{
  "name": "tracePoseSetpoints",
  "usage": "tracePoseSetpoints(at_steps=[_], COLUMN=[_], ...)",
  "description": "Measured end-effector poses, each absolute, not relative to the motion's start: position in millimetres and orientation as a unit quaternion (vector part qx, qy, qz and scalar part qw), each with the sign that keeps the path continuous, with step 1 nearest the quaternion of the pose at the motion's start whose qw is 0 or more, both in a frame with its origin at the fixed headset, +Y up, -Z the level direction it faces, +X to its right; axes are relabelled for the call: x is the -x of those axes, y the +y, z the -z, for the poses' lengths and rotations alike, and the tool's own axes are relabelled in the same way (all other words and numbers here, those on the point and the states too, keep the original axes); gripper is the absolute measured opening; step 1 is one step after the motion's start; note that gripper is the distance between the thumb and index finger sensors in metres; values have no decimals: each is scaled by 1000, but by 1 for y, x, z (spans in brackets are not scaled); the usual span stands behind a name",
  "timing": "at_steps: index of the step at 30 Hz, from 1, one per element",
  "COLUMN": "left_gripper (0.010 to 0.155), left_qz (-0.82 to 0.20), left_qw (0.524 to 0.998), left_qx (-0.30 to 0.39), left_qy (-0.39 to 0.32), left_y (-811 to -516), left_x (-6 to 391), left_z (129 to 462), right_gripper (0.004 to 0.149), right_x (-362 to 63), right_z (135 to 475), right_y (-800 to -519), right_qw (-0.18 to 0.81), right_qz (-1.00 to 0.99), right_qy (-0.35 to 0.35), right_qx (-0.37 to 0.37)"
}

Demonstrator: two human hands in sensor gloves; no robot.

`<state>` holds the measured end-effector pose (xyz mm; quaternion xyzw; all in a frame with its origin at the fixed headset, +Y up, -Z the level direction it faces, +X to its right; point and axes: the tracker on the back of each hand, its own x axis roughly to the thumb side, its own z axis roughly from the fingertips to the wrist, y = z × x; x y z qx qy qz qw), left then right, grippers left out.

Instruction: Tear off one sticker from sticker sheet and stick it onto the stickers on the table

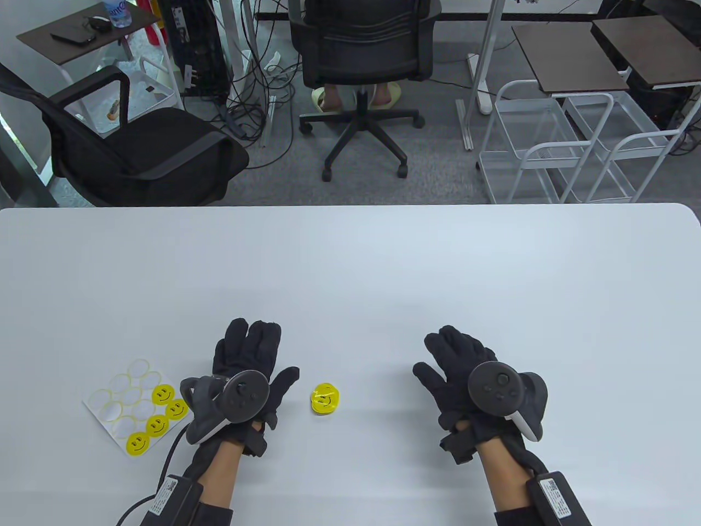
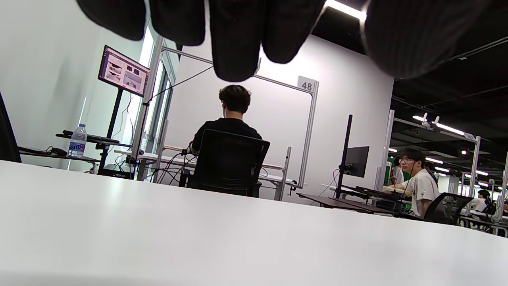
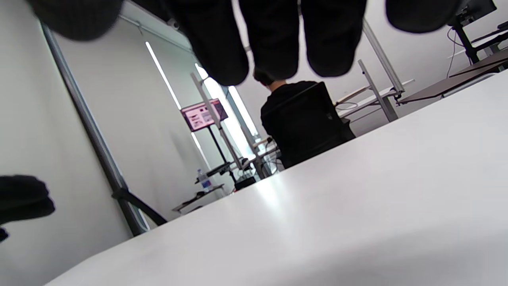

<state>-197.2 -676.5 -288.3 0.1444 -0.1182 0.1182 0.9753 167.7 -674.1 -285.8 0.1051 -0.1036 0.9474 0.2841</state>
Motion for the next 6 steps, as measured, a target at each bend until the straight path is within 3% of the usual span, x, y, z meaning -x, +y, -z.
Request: tracePoseSetpoints(at_steps=[6], left_gripper=[81], left_qz=[-119], left_qw=[976], left_qx=[-138], left_qy=[-121], left_y=[-678], left_x=[191], left_z=[292], right_gripper=[75], right_x=[-170], right_z=[286], right_y=[-673], right_qw=[284], right_qz=[-948], right_qy=[-100], right_qx=[-108])
